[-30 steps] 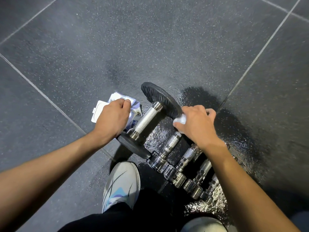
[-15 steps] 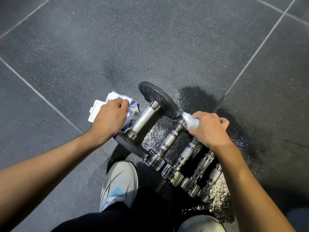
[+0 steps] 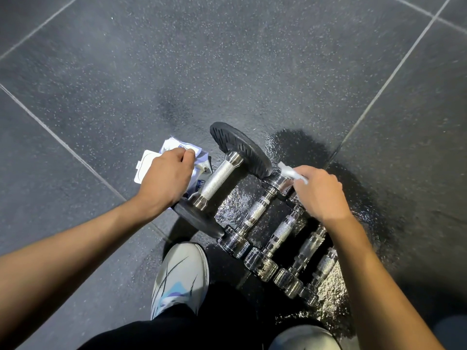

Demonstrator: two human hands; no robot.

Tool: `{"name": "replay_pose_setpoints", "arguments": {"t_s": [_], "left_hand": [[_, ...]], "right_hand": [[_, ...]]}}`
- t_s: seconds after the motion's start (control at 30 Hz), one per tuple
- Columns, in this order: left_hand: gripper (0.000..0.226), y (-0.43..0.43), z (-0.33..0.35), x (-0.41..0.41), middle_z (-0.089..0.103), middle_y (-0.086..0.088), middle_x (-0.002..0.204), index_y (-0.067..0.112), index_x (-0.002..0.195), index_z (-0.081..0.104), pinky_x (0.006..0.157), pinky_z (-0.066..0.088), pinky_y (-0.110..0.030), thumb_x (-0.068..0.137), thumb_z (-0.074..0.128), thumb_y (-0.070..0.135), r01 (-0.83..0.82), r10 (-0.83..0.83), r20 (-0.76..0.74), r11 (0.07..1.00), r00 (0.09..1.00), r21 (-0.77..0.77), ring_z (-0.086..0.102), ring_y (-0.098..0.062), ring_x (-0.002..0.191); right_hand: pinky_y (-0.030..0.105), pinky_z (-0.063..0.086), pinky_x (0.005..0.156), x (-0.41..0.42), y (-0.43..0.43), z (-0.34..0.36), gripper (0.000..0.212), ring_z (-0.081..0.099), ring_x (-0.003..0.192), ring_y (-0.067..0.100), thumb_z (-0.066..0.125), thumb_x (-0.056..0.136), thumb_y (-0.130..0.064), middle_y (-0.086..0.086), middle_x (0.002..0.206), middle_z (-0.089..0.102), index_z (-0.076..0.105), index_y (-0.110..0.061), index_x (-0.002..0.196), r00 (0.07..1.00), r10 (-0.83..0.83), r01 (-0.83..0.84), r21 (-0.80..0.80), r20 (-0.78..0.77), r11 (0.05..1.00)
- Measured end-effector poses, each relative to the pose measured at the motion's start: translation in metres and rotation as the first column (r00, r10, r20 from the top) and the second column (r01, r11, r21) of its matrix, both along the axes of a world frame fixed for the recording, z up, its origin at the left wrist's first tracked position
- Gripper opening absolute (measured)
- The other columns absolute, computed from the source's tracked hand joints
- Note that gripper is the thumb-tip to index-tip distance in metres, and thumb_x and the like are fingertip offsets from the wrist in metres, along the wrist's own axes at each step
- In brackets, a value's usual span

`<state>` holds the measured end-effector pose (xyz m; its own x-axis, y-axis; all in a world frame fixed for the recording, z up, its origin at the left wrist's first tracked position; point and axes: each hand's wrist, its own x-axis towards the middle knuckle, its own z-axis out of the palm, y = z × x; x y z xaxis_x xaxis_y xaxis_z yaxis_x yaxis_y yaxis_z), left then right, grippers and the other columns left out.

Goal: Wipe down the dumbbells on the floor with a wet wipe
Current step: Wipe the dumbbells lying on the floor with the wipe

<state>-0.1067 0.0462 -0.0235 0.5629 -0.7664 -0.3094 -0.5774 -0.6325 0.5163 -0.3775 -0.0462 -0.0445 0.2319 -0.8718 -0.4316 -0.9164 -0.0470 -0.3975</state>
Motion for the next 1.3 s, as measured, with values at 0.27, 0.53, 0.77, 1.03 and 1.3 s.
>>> {"name": "replay_pose_setpoints", "arguments": {"t_s": [0.27,0.53,0.77,1.03,1.3], "left_hand": [[0.045,0.000,-0.001,0.001,0.067,-0.014,0.076,0.010,0.076,0.061,0.070,0.048,-0.041,0.102,0.039,0.039,-0.010,0.010,-0.002,1.000,1.000,0.001,0.058,-0.034,0.071],[0.044,0.000,0.000,0.000,0.064,-0.012,0.073,0.009,0.076,0.061,0.069,0.047,-0.040,0.103,0.040,0.037,0.005,-0.005,-0.003,1.000,1.000,-0.007,0.056,-0.033,0.069],[0.044,0.001,-0.002,0.001,0.065,-0.014,0.074,0.011,0.075,0.060,0.068,0.048,-0.041,0.102,0.039,0.039,0.007,-0.007,-0.015,1.000,1.000,-0.011,0.054,-0.032,0.066],[0.045,0.001,0.000,0.001,0.065,-0.016,0.075,0.008,0.077,0.060,0.069,0.049,-0.042,0.103,0.039,0.038,0.014,-0.014,-0.008,1.000,1.000,-0.010,0.051,-0.031,0.063],[0.045,0.002,-0.002,0.002,0.065,-0.014,0.072,0.009,0.075,0.059,0.070,0.050,-0.041,0.101,0.039,0.040,0.007,-0.007,-0.007,1.000,1.000,-0.017,0.054,-0.031,0.064]], "right_hand": [[0.056,0.003,0.123,0.023,0.086,-0.003,0.068,-0.007,0.148,0.051,0.003,0.083,0.020,0.039,0.158,-0.009,-0.006,0.017,0.150,0.863,0.394,-0.452,-0.134,-0.316,0.882],[0.053,0.004,0.125,0.041,0.115,-0.012,0.081,-0.020,0.147,0.048,-0.023,0.072,0.005,0.039,0.156,-0.019,-0.010,0.012,0.152,0.937,0.280,-0.307,-0.109,-0.207,0.945],[0.048,0.011,0.125,0.052,0.085,0.013,0.066,-0.009,0.149,0.050,0.010,0.090,0.016,0.044,0.151,-0.021,-0.022,0.015,0.147,0.964,0.144,-0.118,0.126,-0.223,0.985],[0.049,0.011,0.125,0.057,0.083,0.010,0.072,-0.004,0.149,0.053,0.012,0.084,0.016,0.047,0.152,-0.013,-0.018,0.015,0.149,0.956,0.144,-0.124,0.096,-0.254,0.988],[0.041,0.022,0.124,0.058,0.091,0.016,0.088,0.011,0.151,0.044,0.046,0.091,0.014,0.037,0.159,-0.011,-0.015,0.006,0.154,0.978,0.103,-0.059,0.232,-0.181,0.971]]}}
